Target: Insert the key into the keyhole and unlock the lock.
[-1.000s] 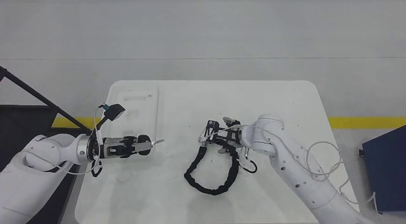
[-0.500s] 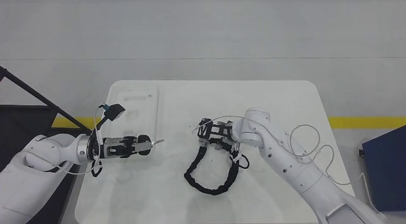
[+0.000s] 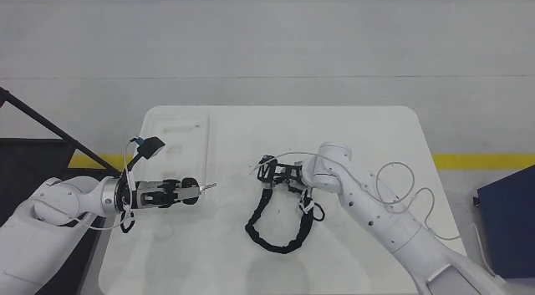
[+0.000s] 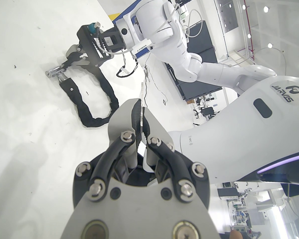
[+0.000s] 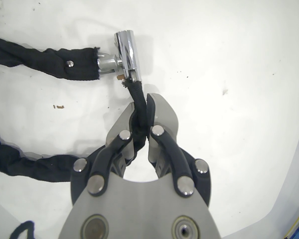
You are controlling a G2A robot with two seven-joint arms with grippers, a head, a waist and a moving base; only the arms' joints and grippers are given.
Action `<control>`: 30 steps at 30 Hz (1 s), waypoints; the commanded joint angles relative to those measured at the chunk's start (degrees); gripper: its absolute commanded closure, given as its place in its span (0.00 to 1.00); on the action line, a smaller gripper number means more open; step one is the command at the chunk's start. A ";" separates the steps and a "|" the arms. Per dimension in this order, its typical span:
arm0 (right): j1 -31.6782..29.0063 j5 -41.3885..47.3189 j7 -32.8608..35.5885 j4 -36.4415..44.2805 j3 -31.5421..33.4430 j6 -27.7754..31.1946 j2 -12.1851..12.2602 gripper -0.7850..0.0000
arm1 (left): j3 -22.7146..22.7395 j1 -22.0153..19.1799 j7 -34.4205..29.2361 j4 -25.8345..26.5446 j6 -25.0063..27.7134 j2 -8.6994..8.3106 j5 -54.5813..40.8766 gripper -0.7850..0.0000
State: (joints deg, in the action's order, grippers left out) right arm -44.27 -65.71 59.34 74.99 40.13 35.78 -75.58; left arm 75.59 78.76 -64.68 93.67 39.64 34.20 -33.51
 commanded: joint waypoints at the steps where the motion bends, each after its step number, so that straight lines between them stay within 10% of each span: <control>1: -0.11 0.09 0.24 0.20 -0.16 0.17 -0.01 0.98 | 0.00 0.00 0.00 0.00 0.00 0.00 0.00 1.00; 10: 0.11 -0.49 0.20 0.09 -1.01 0.03 -0.26 0.86 | 0.00 0.00 0.00 0.00 0.00 0.00 0.00 1.00; 13: 0.22 -0.80 -0.19 -0.07 -1.36 -0.14 -0.40 1.00 | 0.00 0.00 0.00 0.00 0.00 0.00 0.00 1.00; 30: 0.99 -2.20 -1.90 -2.58 -3.29 -1.02 -1.42 0.70 | 0.00 0.00 0.00 0.00 0.00 0.00 0.00 1.00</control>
State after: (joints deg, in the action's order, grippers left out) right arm -43.29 -67.86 57.49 72.39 36.88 34.84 -76.96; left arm 75.59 78.76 -64.68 93.67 39.64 34.20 -33.51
